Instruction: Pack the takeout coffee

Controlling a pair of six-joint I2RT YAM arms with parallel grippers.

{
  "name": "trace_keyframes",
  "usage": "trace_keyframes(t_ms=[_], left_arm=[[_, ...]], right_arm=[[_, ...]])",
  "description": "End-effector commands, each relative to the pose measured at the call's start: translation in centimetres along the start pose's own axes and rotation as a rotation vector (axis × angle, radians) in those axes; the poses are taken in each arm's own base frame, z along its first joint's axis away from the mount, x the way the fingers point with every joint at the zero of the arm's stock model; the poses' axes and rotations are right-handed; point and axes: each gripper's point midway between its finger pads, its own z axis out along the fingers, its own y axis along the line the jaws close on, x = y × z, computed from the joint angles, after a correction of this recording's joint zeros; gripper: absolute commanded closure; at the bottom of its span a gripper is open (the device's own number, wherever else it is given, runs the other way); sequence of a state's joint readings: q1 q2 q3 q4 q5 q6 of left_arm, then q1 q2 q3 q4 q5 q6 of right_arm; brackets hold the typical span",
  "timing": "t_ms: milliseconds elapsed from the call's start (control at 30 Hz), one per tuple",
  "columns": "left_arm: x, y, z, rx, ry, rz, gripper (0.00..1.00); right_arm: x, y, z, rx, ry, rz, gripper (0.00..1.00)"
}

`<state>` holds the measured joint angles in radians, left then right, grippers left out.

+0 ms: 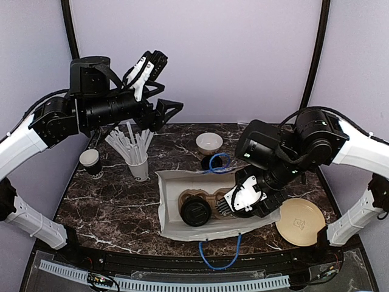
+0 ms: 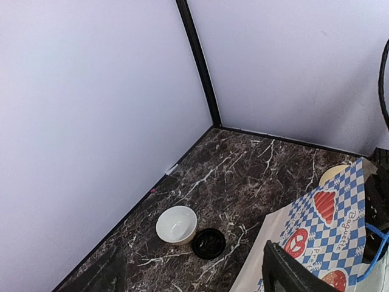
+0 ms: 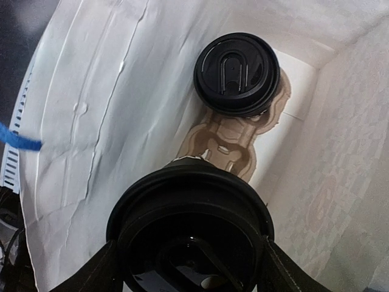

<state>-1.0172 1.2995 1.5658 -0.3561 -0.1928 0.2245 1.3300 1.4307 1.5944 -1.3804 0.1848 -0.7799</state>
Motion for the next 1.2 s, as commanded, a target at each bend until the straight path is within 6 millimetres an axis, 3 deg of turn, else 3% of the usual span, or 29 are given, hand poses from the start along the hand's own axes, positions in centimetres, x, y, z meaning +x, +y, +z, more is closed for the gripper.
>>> trace_keyframes(t_ms=[0,133,400,467,800,1167], left_arm=[[0.9,0.8,0.2,-0.053,0.009,0.064,0.20],[1.3,1.0,-0.2,-0.067,0.001,0.065,0.21],[1.3,2.8,-1.3,-0.122,-0.027,0.065,0.19],[1.5,3.2,-1.4,-0.126,-0.021,0.067,0.19],[3.6,4.5,-0.8,-0.114,0.003,0.054,0.19],[5.4,4.8,-0.4,-0.103,0.021,0.049,0.19]], right_arm=[[-1.7,-2.6,0.2,0.113,-0.039,0.030,0.38],[-1.2,-1.6,1.6,0.091,-0.023,-0.001,0.40],[-1.6,2.6,1.5,0.035,-0.070,-0.143,0.40],[-1.4,2.9,2.0,0.048,-0.050,-0.174,0.41],[-1.2,-1.2,4.4,0.278,0.036,-0.080,0.42],[-0.9,-1.3,6.2,0.298,0.071,-0.090,0.41]])
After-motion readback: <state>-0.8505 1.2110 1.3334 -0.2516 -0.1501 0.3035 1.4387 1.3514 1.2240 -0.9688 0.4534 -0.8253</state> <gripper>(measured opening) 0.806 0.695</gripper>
